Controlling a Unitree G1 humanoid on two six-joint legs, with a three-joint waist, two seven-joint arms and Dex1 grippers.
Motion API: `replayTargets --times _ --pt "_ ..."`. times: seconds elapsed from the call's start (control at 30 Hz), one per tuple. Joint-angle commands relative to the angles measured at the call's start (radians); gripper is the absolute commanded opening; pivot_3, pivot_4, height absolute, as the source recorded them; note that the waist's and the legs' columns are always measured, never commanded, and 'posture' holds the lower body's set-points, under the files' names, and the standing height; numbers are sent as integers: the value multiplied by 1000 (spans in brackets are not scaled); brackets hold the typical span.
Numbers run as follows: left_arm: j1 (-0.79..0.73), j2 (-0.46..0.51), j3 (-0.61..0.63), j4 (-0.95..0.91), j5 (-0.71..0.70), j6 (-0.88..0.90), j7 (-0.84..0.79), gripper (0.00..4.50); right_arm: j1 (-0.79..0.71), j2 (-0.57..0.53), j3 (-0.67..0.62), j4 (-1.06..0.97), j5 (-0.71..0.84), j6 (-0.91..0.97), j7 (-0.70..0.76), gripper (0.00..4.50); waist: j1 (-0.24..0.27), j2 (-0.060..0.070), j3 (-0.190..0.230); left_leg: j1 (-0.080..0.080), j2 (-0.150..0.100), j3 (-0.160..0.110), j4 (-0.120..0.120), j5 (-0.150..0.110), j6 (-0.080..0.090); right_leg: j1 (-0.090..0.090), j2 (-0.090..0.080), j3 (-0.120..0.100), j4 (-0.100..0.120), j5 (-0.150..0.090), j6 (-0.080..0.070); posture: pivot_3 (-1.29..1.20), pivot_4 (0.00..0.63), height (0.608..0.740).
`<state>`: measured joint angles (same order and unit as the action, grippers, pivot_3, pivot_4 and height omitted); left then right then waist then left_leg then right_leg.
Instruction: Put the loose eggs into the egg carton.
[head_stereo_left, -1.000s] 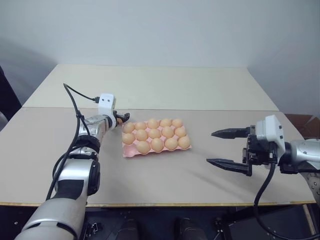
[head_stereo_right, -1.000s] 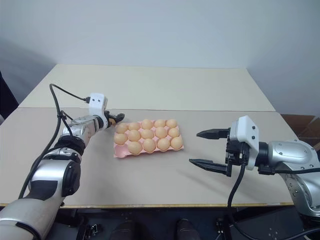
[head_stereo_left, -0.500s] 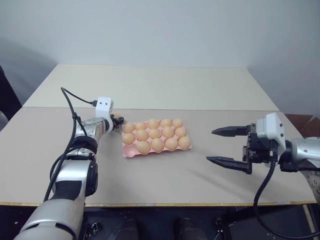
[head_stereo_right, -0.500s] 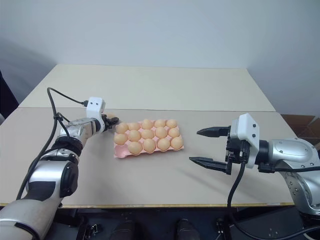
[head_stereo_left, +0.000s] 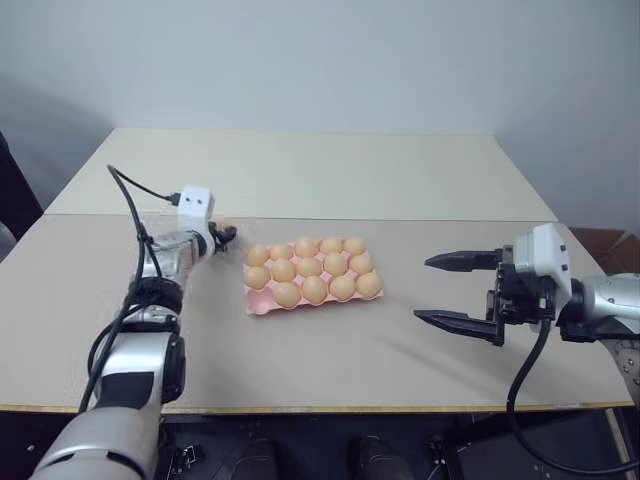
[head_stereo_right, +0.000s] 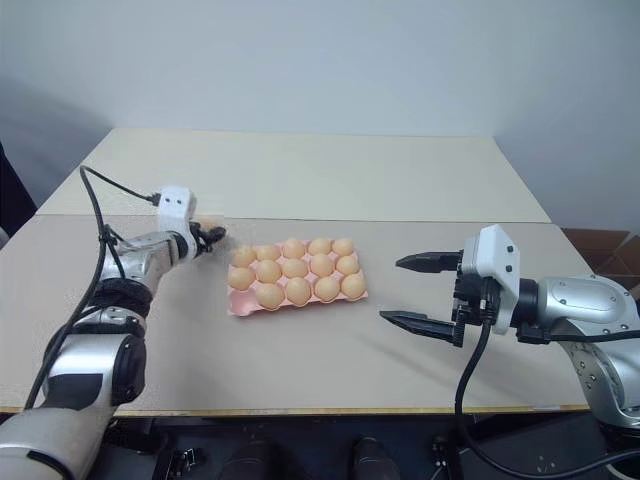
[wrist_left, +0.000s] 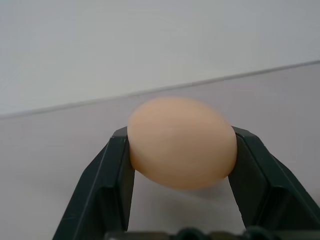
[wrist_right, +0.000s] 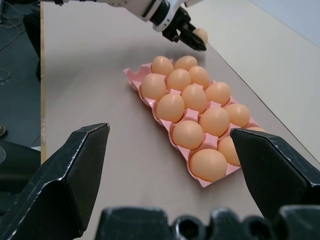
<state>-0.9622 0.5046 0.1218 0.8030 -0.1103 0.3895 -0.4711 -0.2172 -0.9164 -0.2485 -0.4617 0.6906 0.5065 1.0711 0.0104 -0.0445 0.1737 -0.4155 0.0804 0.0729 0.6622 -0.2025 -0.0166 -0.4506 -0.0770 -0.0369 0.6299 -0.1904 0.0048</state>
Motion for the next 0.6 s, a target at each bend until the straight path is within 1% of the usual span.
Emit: replayTargets --times 0.03,0.1,0.13,0.27,0.37,0.47,0.6 --pt "86 74 7 -272 -68 41 -160 2378 -1 -10 -27 -17 12 -7 1 4500 -4 0 0 0 0 0 0 0 0 0 0 0 0 0 0 0 150 740" --pt "187 137 20 -445 -136 60 -288 2378 9 -6 -29 -23 12 -10 -1 4500 -7 0 0 0 0 0 0 0 0 0 0 0 0 0 0 0 150 740" --pt "222 159 25 -503 -160 68 -327 2378 15 -5 -30 -26 13 -11 -2 4500 -8 0 0 0 1 0 0 0 0 0 0 0 0 0 0 0 150 740" --pt "358 240 38 -668 -259 74 -505 2378 36 1 -34 -40 18 -14 -6 4500 -3 1 0 1 1 0 0 0 0 0 0 0 1 0 0 0 150 740" --pt "444 310 26 -763 -341 130 -650 2378 43 6 -35 -49 21 -12 -14 4500 2 1 0 2 1 0 0 0 0 1 0 0 1 0 0 0 150 740" --pt "498 348 7 -827 -385 159 -729 2378 52 9 -36 -55 21 -13 -17 4500 3 1 0 1 1 0 0 0 0 1 0 0 0 -1 0 0 150 740" --pt "527 348 -30 -864 -376 165 -742 2378 62 11 -40 -62 22 -12 -22 4500 5 1 0 1 1 0 0 0 0 1 0 0 0 -1 0 0 150 740"
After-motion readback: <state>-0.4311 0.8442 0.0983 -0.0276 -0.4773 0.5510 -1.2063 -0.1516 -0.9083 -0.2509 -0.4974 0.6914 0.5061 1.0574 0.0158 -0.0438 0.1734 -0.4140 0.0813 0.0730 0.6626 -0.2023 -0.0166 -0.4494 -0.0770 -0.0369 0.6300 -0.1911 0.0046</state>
